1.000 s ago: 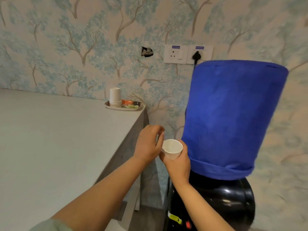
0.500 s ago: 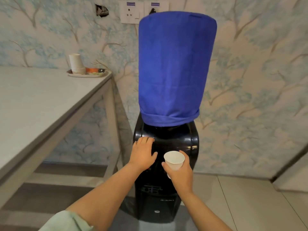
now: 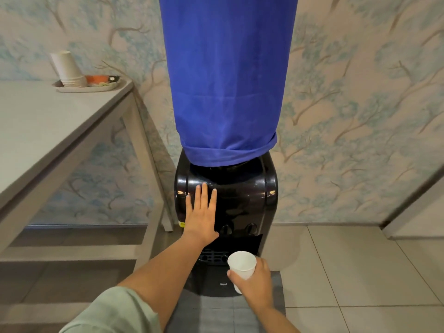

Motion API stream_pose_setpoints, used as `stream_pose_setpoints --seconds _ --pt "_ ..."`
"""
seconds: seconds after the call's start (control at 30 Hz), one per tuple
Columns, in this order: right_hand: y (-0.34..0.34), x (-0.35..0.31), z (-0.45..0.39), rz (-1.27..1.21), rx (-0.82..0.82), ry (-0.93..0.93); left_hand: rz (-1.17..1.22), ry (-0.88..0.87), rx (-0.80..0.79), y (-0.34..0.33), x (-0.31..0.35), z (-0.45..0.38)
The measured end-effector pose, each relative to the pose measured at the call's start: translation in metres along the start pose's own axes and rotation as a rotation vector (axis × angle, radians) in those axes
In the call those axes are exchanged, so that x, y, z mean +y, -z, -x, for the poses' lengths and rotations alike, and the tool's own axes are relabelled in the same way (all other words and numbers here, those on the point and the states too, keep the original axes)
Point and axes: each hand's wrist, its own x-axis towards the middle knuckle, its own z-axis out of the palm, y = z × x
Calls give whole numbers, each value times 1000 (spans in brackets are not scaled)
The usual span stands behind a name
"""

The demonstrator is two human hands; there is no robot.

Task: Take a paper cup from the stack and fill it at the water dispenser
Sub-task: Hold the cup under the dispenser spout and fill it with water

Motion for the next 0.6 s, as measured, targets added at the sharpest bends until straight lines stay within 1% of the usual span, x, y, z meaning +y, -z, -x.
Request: stream_pose_setpoints --seconds 0.1,0.17,0.27,0.43,0.6 --pt "-13 6 -12 65 -28 0 -27 -48 -4 -2 10 -16" --pt "-24 9 -22 49 -58 -25 -16 -49 -42 -6 15 -24" --pt "-37 11 -36 -23 -90 -72 -4 -18 -53 -11 19 -28" --pt "-54 10 -59 -126 -108 -144 6 -8 25 -25 18 -32" --pt "-69 8 -83 -116 -112 -165 40 -13 117 -41 17 -37"
